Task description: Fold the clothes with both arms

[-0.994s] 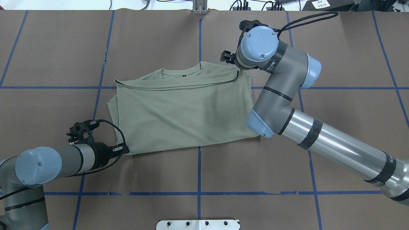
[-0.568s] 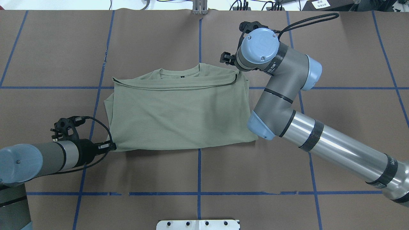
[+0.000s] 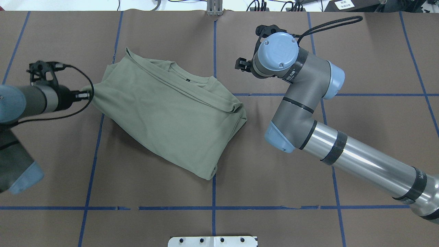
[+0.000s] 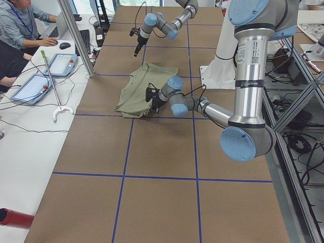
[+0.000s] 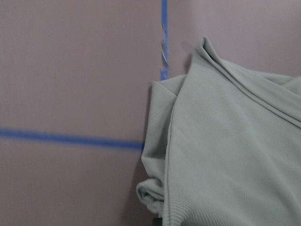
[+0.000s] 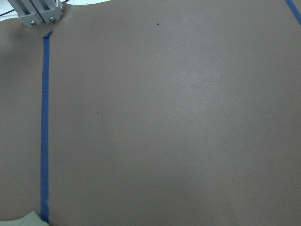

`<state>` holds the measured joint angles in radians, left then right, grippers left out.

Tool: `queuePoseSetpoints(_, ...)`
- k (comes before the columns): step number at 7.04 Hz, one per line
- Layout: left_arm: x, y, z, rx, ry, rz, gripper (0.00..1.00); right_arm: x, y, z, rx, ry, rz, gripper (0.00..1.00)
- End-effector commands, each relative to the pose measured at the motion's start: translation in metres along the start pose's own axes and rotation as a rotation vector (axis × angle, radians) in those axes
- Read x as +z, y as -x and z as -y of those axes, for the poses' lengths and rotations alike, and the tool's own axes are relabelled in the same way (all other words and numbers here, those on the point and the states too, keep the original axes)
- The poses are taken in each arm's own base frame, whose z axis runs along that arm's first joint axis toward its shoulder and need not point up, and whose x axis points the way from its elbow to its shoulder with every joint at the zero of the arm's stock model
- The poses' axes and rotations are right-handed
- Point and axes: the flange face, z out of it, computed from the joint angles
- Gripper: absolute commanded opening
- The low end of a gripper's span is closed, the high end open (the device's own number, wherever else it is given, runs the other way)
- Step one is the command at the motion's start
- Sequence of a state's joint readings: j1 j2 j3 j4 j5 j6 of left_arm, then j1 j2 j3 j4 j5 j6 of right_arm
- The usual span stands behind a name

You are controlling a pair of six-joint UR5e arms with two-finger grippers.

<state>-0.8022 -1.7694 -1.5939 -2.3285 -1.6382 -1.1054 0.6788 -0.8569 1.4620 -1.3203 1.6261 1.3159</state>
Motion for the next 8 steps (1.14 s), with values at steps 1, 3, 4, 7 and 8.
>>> queuePoseSetpoints(1,0.098,-0.021,0.126,0.048,-0.045,0.118,0.0,-0.003,0.007,-0.011,-0.005,0.008,0.013,1.0)
queuePoseSetpoints(3,0.107,-0.002,0.18,0.16,-0.065,0.171,0.0,-0.007,0.011,-0.017,-0.008,0.012,0.023,1.0)
queuePoseSetpoints(4,0.087,0.029,0.191,0.246,-0.1,0.167,0.0,-0.01,0.016,-0.018,-0.01,0.013,0.031,1.0)
queuePoseSetpoints(7,0.068,0.133,0.104,0.302,-0.115,0.104,0.99,-0.012,0.025,-0.025,0.004,0.022,0.042,1.0)
queuePoseSetpoints(8,0.065,0.136,0.103,0.38,-0.111,0.101,1.0,-0.016,0.035,-0.024,0.009,0.02,0.048,1.0)
